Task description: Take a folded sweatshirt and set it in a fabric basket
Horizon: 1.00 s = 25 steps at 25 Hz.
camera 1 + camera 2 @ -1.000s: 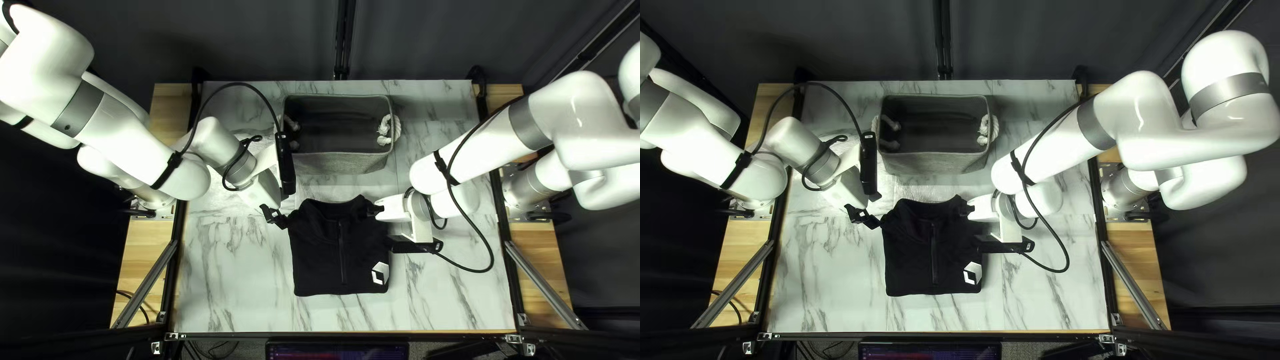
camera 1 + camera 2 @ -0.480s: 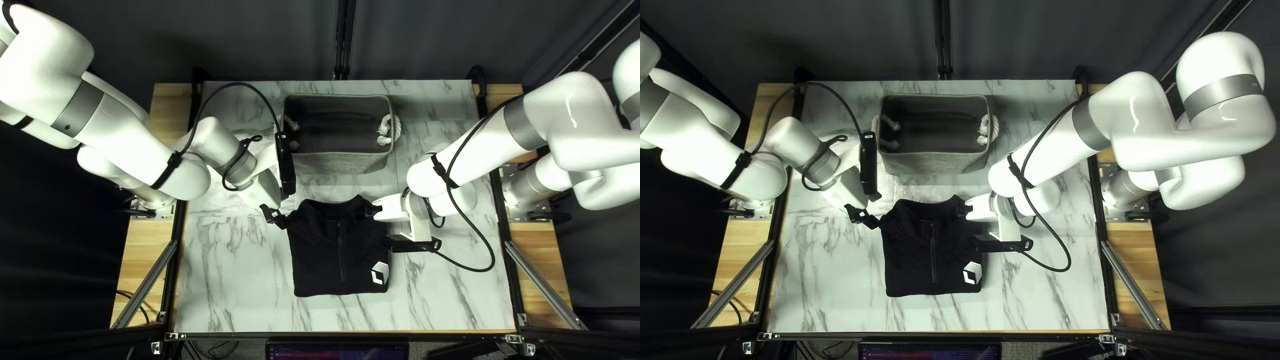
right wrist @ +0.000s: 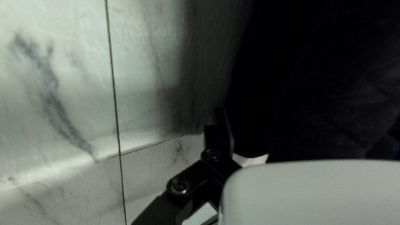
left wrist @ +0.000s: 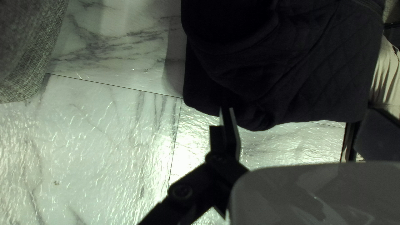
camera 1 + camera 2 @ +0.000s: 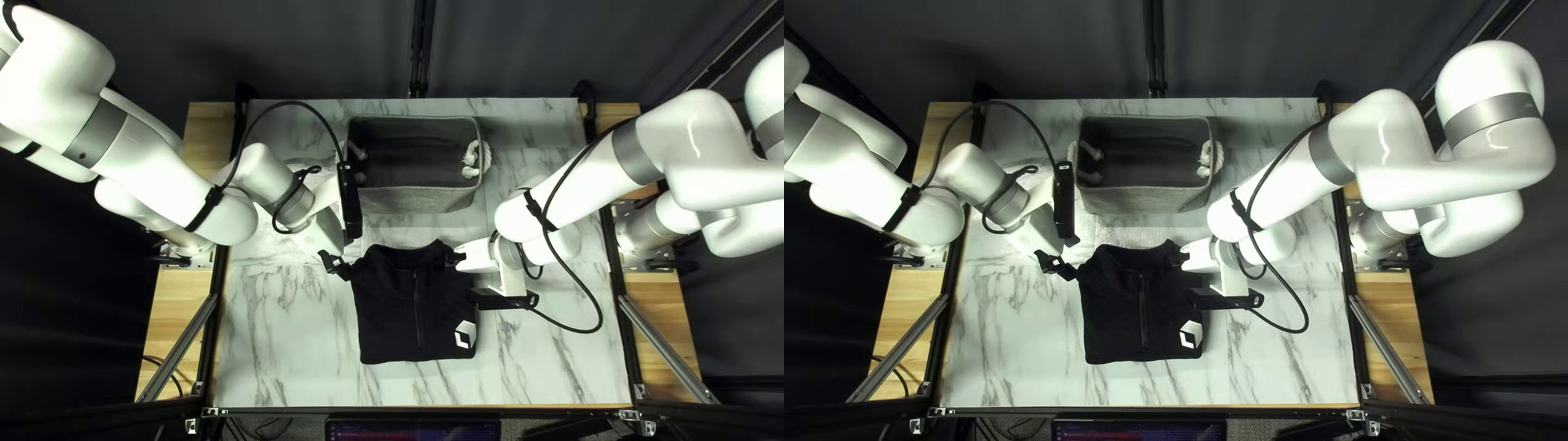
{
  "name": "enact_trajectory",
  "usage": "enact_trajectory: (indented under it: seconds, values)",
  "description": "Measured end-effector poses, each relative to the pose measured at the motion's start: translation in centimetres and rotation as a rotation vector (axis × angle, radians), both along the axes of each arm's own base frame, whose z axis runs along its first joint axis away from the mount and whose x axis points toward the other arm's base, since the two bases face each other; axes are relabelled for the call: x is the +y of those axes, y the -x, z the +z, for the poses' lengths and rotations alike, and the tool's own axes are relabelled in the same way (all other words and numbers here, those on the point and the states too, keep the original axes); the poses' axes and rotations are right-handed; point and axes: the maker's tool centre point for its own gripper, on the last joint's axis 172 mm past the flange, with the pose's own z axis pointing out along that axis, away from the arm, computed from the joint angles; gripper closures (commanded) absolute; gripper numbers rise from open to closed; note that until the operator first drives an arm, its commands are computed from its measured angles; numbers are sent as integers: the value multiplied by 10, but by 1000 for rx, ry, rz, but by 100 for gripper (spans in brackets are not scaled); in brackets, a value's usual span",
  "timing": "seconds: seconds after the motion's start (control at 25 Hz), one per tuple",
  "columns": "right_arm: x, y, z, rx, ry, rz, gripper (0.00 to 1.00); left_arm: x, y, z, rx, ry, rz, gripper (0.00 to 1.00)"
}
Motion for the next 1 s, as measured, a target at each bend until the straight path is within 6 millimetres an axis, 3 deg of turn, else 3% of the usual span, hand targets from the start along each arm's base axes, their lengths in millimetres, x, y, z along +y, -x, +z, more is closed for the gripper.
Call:
enact_trajectory:
  seconds: [0.4, 1.0]
  values:
    - [5, 6, 12, -18, 11, 19, 100, 0, 0, 0, 0, 0, 0, 0]
    - [10, 4, 11, -5, 25, 27, 100, 0, 0, 0, 0, 0, 0, 0]
